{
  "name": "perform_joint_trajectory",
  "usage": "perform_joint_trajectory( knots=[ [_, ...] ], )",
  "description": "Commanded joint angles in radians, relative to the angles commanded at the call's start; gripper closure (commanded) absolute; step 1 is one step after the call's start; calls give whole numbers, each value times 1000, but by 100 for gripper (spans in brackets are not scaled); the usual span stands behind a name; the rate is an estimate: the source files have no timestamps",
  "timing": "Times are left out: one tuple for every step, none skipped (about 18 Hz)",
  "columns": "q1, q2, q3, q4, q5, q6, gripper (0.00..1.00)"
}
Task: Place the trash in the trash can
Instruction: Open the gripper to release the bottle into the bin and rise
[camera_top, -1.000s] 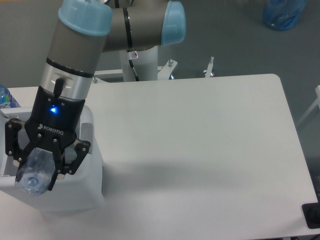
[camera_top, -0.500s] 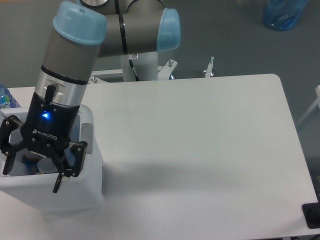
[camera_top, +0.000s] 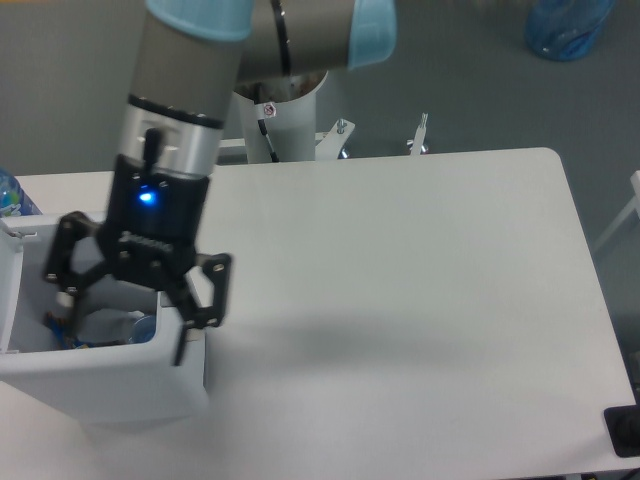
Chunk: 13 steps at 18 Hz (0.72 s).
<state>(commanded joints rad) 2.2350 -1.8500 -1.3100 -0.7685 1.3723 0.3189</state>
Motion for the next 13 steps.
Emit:
perform_joint_trajectory(
  knots=[
    [0, 0, 0, -3, 63, 23, 0],
    [0, 0, 1, -6, 120, 48, 0],
    [-2, 0, 0, -12, 181, 80, 0],
    [-2, 3, -3, -31, 247, 121, 0],
    [-2, 5, -9, -55, 311, 175, 0],
    [-3, 9, -11, -78, 368, 234, 0],
    [-3, 17, -15, -101, 402, 288, 0],
    [-2, 18, -21, -119, 416, 327, 0],
    [2, 23, -28, -138, 418, 351, 0],
    [5, 32, -32, -158, 418, 364, 0],
    [12, 37, -34, -179, 418, 365, 0],
    [18, 47, -38, -193, 418, 367, 0],
    [26, 52, -38, -199, 416, 368, 0]
  ],
)
